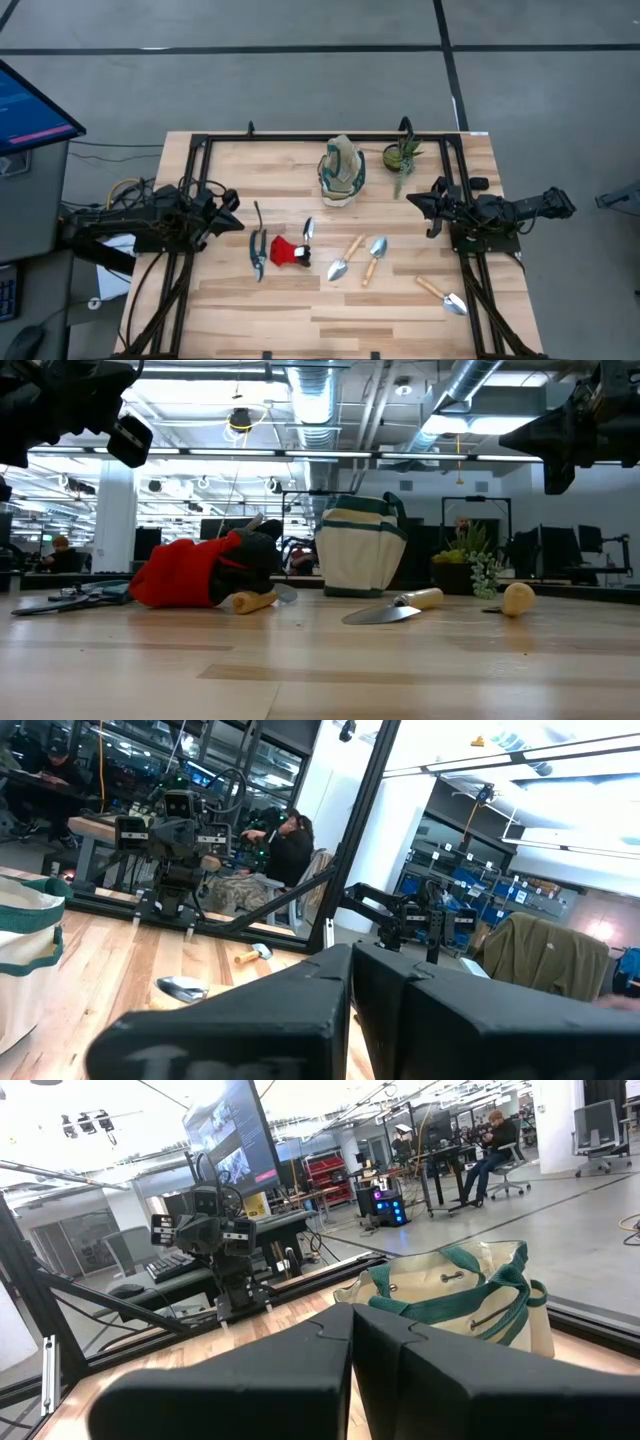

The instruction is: Pick & Place Garden tools in Gardening bag

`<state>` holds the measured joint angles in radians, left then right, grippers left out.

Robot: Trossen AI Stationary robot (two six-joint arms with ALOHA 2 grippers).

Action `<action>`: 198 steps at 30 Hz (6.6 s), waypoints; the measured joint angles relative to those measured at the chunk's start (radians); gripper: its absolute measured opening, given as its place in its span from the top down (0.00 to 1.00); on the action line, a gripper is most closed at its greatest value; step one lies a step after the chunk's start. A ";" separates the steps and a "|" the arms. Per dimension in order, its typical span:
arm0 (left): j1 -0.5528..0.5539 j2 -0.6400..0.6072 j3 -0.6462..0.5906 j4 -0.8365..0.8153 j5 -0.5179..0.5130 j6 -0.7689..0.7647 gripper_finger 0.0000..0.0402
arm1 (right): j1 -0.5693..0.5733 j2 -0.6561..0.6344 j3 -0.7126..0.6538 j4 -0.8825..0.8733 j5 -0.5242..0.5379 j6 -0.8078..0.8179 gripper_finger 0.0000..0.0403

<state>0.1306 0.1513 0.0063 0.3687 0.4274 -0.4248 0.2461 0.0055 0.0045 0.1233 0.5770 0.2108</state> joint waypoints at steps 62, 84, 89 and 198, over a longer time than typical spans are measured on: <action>-0.190 0.994 0.875 -0.661 -0.082 0.306 0.50 | 0.000 0.000 0.000 0.000 0.000 0.000 1.00; -0.277 1.264 0.792 -0.672 -0.234 0.452 0.24 | 0.000 0.000 0.000 -0.005 0.000 0.000 1.00; -0.271 1.319 0.750 -0.644 -0.331 0.451 0.24 | 0.000 0.000 0.000 -0.007 0.000 0.000 1.00; -0.256 1.302 1.283 -1.182 -0.797 -0.259 0.22 | 0.000 0.000 0.000 -0.019 0.000 0.000 1.00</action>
<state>-0.1251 1.4532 1.2896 -0.8130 -0.3697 -0.6836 0.2462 0.0055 0.0047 0.1047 0.5770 0.2111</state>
